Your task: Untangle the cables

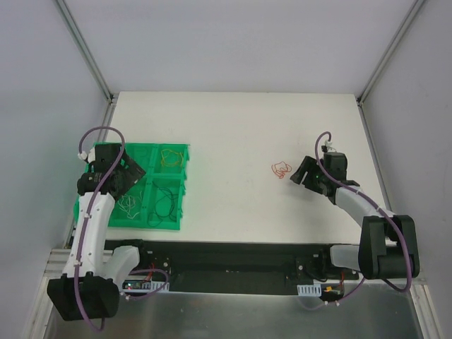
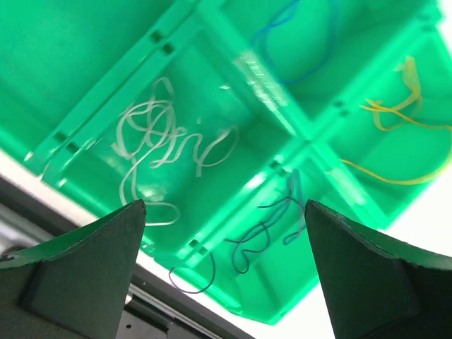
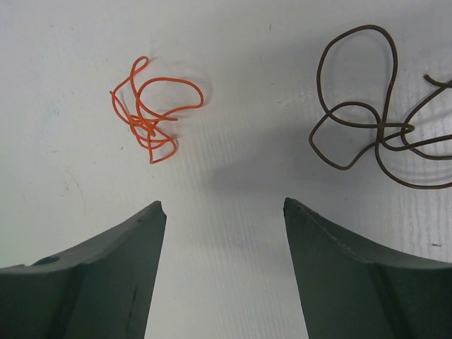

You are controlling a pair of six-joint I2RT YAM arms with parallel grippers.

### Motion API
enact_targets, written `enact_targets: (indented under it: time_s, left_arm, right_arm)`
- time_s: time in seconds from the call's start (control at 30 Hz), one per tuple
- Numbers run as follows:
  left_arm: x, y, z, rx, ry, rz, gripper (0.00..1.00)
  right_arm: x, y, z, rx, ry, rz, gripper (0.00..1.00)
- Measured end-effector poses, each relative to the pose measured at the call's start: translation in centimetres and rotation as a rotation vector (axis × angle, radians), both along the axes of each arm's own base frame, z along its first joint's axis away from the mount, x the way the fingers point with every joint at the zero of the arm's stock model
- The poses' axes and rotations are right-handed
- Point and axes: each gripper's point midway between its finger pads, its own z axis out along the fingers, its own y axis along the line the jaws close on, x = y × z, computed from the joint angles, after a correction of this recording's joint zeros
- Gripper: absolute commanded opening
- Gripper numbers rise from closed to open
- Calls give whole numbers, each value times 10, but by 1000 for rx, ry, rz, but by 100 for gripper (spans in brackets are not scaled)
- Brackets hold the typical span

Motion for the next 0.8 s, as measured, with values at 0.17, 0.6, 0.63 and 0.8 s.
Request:
enact_targets:
  time_s: [0.17, 0.6, 0.63, 0.8]
  left_arm:
    - [26, -57, 26, -8, -115, -292, 87]
    - [72, -295, 38, -205, -193, -1039, 76]
    - [71, -309, 38, -236, -201, -1083, 77]
    - [55, -342, 43, -363, -229, -1261, 77]
  right_arm:
    - [-1, 7, -2, -33, -4, 20, 72]
    - [23, 22, 20, -110, -22, -10, 62]
    - [32, 23, 27, -103, -32, -19, 60]
    - [57, 28, 45, -78, -53, -49, 52]
